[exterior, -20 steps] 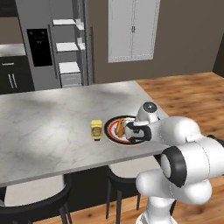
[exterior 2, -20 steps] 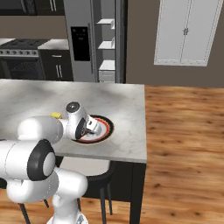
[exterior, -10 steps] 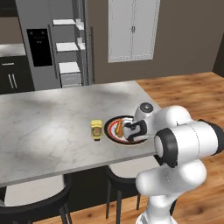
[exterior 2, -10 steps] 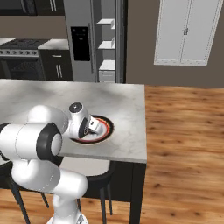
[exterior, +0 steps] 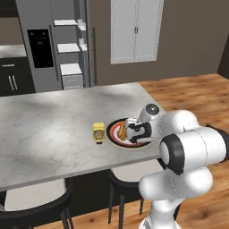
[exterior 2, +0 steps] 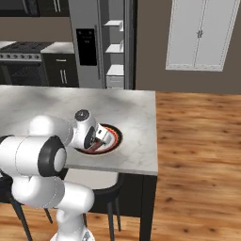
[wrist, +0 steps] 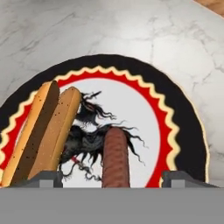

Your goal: Move the hot dog bun to the plate on the dining table and place the condiment next to that plate. Then navigate to the fridge and take the sausage and place it on the plate as well.

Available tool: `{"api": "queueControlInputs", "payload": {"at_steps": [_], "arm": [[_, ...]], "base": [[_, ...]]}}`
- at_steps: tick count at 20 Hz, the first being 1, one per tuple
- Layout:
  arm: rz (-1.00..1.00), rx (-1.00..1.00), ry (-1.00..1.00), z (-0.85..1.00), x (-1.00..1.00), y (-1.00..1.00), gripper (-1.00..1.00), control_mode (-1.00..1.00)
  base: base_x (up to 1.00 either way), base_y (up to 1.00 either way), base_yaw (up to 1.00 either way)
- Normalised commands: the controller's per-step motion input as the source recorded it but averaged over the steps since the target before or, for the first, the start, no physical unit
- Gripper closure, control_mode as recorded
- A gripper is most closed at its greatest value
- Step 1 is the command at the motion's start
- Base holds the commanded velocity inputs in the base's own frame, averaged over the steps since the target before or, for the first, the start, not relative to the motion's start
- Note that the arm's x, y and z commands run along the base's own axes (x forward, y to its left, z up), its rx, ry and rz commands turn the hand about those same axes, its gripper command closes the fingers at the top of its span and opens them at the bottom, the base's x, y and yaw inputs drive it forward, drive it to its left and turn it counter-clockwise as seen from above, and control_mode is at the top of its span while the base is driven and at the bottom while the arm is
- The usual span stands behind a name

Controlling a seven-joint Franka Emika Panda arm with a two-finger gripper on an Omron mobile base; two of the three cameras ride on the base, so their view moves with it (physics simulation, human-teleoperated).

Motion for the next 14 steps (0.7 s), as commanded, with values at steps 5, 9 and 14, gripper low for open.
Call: {"api": "queueControlInputs", "payload": {"at_steps": [5, 9, 14], "arm": [[0.01, 0.00, -0.01, 1.00, -0.18, 0.00, -1.00, -1.00], [0.05, 0.06, 0.03, 1.00, -0.21, 0.00, -1.00, -1.00], [0.06, 0.04, 0.29, 1.00, -0.39, 0.00, -1.00, -1.00]], "base": [[0.00, 0.00, 0.00], [0.00, 0.00, 0.00], [0.00, 0.00, 0.00]]}}
